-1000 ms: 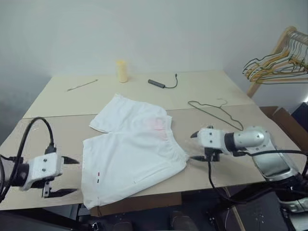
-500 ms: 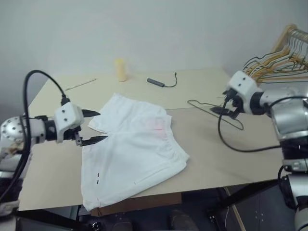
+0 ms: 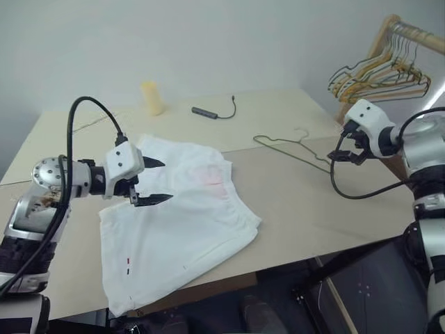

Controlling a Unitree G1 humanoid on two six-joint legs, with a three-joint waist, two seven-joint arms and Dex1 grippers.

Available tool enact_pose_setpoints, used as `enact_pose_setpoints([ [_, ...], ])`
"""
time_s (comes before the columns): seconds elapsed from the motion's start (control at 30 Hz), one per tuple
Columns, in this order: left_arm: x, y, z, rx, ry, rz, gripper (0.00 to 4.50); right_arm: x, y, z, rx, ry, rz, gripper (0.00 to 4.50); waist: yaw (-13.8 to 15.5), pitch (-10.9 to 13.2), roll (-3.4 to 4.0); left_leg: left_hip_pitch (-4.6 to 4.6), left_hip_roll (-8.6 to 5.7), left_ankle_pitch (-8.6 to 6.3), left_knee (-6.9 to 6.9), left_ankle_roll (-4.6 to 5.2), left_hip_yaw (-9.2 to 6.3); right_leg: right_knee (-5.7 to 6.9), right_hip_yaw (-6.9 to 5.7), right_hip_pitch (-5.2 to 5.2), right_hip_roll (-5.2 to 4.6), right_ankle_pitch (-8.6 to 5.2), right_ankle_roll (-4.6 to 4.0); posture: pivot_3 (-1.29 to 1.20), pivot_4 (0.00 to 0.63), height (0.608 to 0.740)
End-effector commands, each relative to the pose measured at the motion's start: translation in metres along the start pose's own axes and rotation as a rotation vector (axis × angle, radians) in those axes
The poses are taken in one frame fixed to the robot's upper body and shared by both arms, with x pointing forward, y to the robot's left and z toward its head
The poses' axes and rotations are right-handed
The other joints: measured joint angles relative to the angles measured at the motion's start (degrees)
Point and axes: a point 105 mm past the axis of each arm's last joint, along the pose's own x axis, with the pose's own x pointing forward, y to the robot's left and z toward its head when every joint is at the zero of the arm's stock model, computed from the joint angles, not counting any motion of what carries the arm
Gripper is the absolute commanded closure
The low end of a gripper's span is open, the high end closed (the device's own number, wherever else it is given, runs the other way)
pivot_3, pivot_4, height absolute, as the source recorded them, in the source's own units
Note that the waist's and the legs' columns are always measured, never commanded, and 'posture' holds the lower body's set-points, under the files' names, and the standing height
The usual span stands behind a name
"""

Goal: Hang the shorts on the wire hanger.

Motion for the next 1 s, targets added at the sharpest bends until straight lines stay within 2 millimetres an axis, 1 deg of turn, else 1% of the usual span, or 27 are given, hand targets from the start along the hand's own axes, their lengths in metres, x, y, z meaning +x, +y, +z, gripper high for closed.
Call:
enact_pose_setpoints([
  [0.03, -0.001, -0.001, 0.01, -0.002, -0.016, 0.014, 0.01, -0.006, -0.008, 0.019, -0.053, -0.037, -0.021, 0.04, -0.06, 1.03, 0.06, 0.01, 0.0, 0.0, 0.0, 0.0, 0.0, 0.03, 0.03, 0.0, 0.01, 0.0, -0.01, -0.1, 0.139, 0.74],
  [0.17, -0.005, -0.006, 0.009, -0.011, 0.0, 0.014, 0.01, -0.006, -0.008, 0.023, -0.077, -0.045, -0.012, 0.04, 0.11, 2.47, 0.15, -0.1, -0.03, -0.01, -0.04, 0.02, 0.0, 0.05, 0.1, -0.17, -0.02, 0.01, -0.01, -0.1, 0.168, 0.74],
  [0.27, -0.006, -0.004, 0.007, -0.019, 0.026, 0.044, 0.01, -0.003, -0.01, 0.022, -0.065, -0.035, -0.027, 0.04, 0.35, 3.8, 0.14, -0.18, -0.08, -0.03, -0.03, 0.05, -0.02, 0.05, 0.1, -0.25, -0.1, 0.02, 0.01, -0.09, 0.189, 0.74],
  [0.4, -0.007, -0.001, 0.011, -0.041, 0.025, 0.091, 0.01, -0.001, -0.016, 0.023, 0.005, -0.039, -0.049, 0.04, 0.56, 5.43, 0.07, -0.2, -0.1, -0.03, -0.01, 0.04, -0.04, 0.04, 0.09, -0.25, -0.14, 0.05, 0.06, -0.09, 0.209, 0.74],
  [0.5, -0.006, -0.002, 0.015, -0.061, 0.011, 0.115, 0.01, 0.002, -0.019, 0.025, 0.055, -0.05, -0.073, 0.04, 0.67, 6.35, 0.02, -0.25, -0.09, -0.03, -0.02, 0.04, -0.06, 0.03, 0.08, -0.29, -0.15, 0.06, 0.05, -0.09, 0.226, 0.74],
  [0.73, -0.002, -0.02, 0.018, -0.098, -0.012, 0.12, 0.01, 0.014, -0.021, 0.026, 0.125, -0.071, -0.158, 0.04, 0.63, 7.77, -0.02, -0.43, -0.05, -0.05, -0.07, 0.07, -0.42, 0.08, 0.03, -0.38, -0.19, 0.09, 0.07, -0.1, 0.253, 0.74],
  [0.87, -0.003, -0.024, 0.016, -0.111, -0.008, 0.133, 0.01, 0.015, -0.025, 0.027, 0.225, -0.106, -0.194, 0.04, 0.95, 7.98, -0.03, -0.79, -0.07, -0.05, -0.05, 0.07, -0.56, 0.07, -0.12, -0.58, -0.26, 0.14, 0.11, -0.09, 0.262, 0.74],
  [0.93, -0.003, -0.027, 0.016, -0.11, -0.006, 0.14, 0.01, 0.016, -0.027, 0.026, 0.256, -0.111, -0.227, 0.04, 1.1, 7.99, -0.02, -1.11, -0.08, -0.05, -0.03, 0.06, -0.57, 0.1, -0.14, -0.9, -0.27, 0.18, 0.12, -0.09, 0.264, 0.74],
  [1.0, -0.004, -0.028, 0.016, -0.117, -0.007, 0.149, 0.01, 0.017, -0.028, 0.027, 0.306, -0.128, -0.246, 0.04, 1.26, 8.03, -0.03, -1.24, -0.07, -0.05, -0.04, 0.06, -0.57, 0.09, -0.16, -1.03, -0.27, 0.19, 0.11, -0.09, 0.267, 0.74],
])
